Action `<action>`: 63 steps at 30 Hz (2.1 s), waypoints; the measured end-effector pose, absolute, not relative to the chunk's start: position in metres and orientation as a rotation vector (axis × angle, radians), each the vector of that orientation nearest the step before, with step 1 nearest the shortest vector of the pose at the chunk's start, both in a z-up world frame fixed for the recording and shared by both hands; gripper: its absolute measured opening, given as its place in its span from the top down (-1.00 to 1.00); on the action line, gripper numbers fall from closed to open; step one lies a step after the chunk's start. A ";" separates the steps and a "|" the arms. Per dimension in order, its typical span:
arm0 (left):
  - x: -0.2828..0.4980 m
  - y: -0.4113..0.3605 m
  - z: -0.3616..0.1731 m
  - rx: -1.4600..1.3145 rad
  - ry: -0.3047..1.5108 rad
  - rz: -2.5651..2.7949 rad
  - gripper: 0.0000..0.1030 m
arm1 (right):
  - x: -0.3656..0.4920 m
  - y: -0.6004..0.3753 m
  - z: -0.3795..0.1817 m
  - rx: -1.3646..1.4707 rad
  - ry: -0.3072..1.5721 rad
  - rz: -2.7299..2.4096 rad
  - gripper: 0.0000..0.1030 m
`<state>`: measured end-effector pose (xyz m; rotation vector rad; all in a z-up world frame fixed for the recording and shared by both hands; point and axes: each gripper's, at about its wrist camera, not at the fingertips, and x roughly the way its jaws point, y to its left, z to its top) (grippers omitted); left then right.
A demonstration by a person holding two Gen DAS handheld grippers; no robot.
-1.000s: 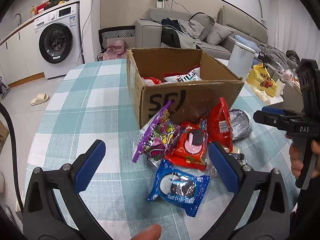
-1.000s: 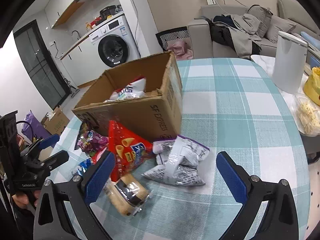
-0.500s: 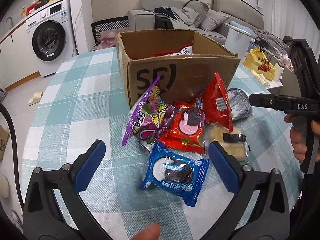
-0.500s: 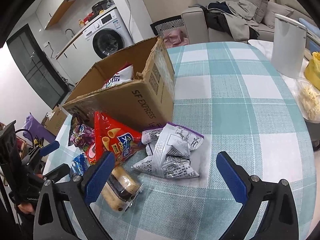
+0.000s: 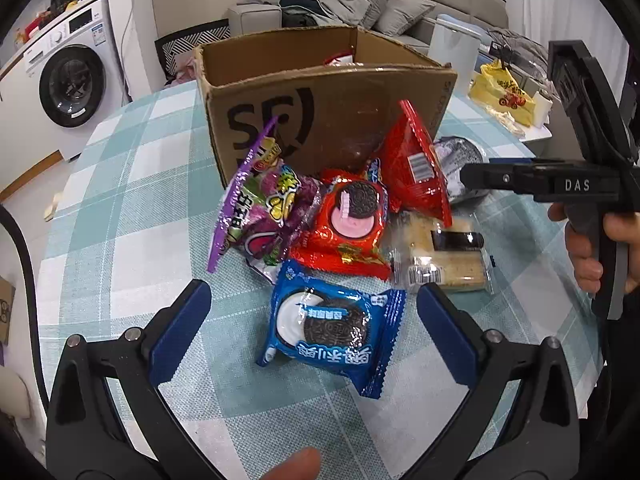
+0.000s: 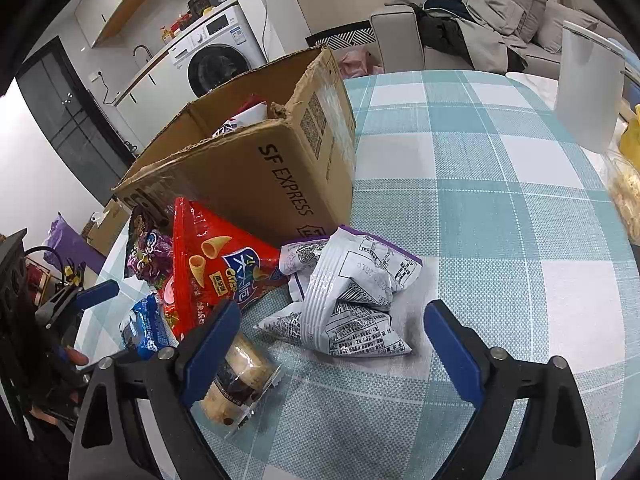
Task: Organize snacks
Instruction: 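Grasp the white-and-purple snack bag with the right gripper, then grasp the blue Oreo pack with the left gripper while the right gripper lifts its bag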
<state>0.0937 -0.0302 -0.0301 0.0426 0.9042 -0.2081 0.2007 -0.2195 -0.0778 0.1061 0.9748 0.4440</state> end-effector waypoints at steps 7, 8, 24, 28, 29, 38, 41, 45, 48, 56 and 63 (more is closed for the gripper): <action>0.092 -0.037 -0.037 0.062 0.929 -0.230 -0.99 | 0.200 -0.219 -0.080 0.107 0.972 0.449 -0.70; 0.092 -0.037 -0.037 0.063 0.932 -0.229 -0.99 | 0.200 -0.219 -0.080 0.107 0.970 0.450 -0.68; 0.103 -0.029 -0.053 0.051 0.986 -0.207 -0.99 | 0.204 -0.228 -0.084 0.176 0.965 0.454 0.06; 0.104 -0.031 -0.056 0.062 1.002 -0.206 -0.99 | 0.205 -0.233 -0.083 0.193 0.951 0.446 0.13; 0.103 -0.031 -0.057 0.063 1.004 -0.207 -0.99 | 0.204 -0.234 -0.082 0.191 0.946 0.443 0.14; 0.102 -0.036 -0.061 0.104 1.029 -0.249 -0.69 | 0.199 -0.243 -0.063 0.224 0.882 0.460 0.14; 0.101 -0.036 -0.061 0.106 1.031 -0.260 -0.55 | 0.196 -0.248 -0.056 0.233 0.859 0.463 0.14; 0.098 -0.036 -0.060 0.111 1.027 -0.282 -0.32 | 0.193 -0.250 -0.047 0.238 0.834 0.469 0.14; 0.097 -0.036 -0.059 0.107 1.021 -0.295 -0.20 | 0.191 -0.250 -0.043 0.236 0.823 0.476 0.14; 0.091 -0.033 -0.046 0.077 0.975 -0.333 0.12 | 0.185 -0.248 -0.035 0.239 0.798 0.492 0.14; 0.090 -0.026 -0.030 0.024 0.923 -0.327 0.12 | 0.181 -0.248 -0.029 0.253 0.770 0.518 0.14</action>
